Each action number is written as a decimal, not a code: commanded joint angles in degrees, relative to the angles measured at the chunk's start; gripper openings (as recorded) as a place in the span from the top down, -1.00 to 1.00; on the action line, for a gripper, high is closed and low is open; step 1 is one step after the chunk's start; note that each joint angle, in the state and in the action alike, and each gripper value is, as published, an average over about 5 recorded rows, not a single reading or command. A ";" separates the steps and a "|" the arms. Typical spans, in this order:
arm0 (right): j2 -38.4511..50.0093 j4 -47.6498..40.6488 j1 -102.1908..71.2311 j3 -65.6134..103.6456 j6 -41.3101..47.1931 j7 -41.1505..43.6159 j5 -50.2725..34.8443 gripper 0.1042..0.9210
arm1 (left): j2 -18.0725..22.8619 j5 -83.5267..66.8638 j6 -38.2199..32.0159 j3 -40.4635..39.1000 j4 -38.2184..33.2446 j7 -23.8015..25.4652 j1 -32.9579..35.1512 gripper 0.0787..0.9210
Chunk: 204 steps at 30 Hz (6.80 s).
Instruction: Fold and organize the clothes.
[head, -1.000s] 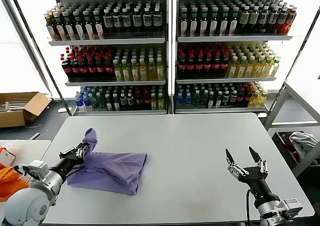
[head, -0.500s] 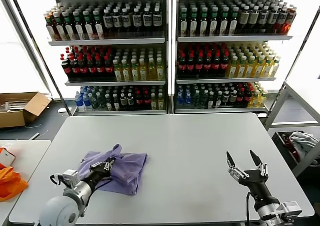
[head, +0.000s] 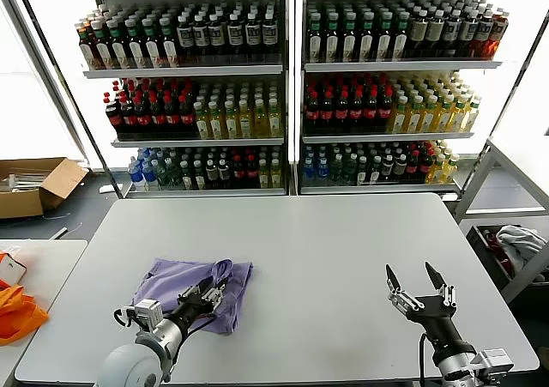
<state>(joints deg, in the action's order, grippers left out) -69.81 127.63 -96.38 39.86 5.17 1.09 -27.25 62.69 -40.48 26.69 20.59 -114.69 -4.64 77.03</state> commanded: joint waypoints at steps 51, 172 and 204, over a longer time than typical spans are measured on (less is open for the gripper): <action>0.40 0.14 -0.28 -0.85 -0.66 0.04 -0.14 -0.76 | -2.49 1.55 3.11 12.37 13.61 5.51 0.03 -0.47; -7.16 -23.22 34.14 -46.92 23.57 -20.53 -3.86 -0.39 | 7.91 -9.25 -2.79 11.11 -14.01 -5.56 4.22 -0.77; 7.57 -6.35 15.55 -24.21 18.06 -14.37 0.91 0.66 | 8.15 -9.11 -2.12 11.23 -15.23 -5.70 4.59 -0.77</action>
<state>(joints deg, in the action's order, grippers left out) -64.60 117.11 -74.98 9.41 26.78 -13.76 -28.90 70.88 -49.70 24.40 31.37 -129.42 -10.11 81.17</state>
